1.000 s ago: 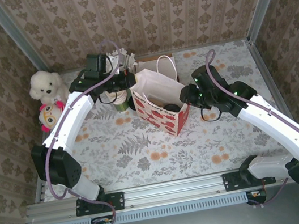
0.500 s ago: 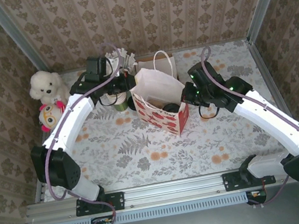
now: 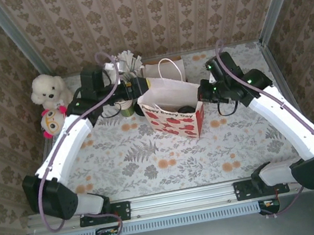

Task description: Pack the takeout coffee

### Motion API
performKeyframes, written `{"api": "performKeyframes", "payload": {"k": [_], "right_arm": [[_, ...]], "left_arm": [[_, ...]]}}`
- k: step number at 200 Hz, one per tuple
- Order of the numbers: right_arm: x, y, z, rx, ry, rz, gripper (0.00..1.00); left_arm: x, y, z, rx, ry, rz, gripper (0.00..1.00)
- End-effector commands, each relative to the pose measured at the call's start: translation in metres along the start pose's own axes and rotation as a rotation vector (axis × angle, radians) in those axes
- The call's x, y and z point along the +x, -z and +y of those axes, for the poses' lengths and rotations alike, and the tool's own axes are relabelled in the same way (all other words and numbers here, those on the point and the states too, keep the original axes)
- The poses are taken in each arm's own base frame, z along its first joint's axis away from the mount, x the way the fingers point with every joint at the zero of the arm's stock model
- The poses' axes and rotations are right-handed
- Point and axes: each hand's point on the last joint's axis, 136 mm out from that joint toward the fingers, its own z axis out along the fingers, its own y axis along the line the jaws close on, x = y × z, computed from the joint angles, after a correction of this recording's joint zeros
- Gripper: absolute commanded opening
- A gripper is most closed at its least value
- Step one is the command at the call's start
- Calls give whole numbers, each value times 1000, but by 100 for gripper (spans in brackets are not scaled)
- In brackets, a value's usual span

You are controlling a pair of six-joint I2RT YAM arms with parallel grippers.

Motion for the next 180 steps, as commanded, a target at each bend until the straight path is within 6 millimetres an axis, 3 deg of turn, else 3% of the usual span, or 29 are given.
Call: {"api": "performKeyframes", "payload": {"k": [1, 21, 26, 47, 71, 111, 145, 180], "right_arm": [[-7, 3, 5, -49, 92, 39, 0], [-15, 5, 2, -50, 156, 67, 0], [-16, -5, -3, -31, 163, 100, 0], [-24, -11, -19, 16, 210, 148, 0], [-38, -15, -36, 62, 247, 177, 0], [-56, -25, -59, 119, 290, 230, 0], [-75, -31, -70, 146, 297, 223, 0], [-92, -38, -73, 131, 308, 202, 0]], "left_arm": [[-15, 23, -14, 22, -68, -110, 100], [-15, 38, 20, -180, -14, -191, 100], [-14, 43, 30, -244, 11, -211, 100], [-5, 67, 75, -506, 126, -266, 100], [11, 81, 101, -661, 205, -281, 100], [20, 76, 103, -676, 212, -255, 100], [0, 54, 82, -509, 111, -167, 100], [-15, 28, 80, -483, 44, -73, 94]]}}
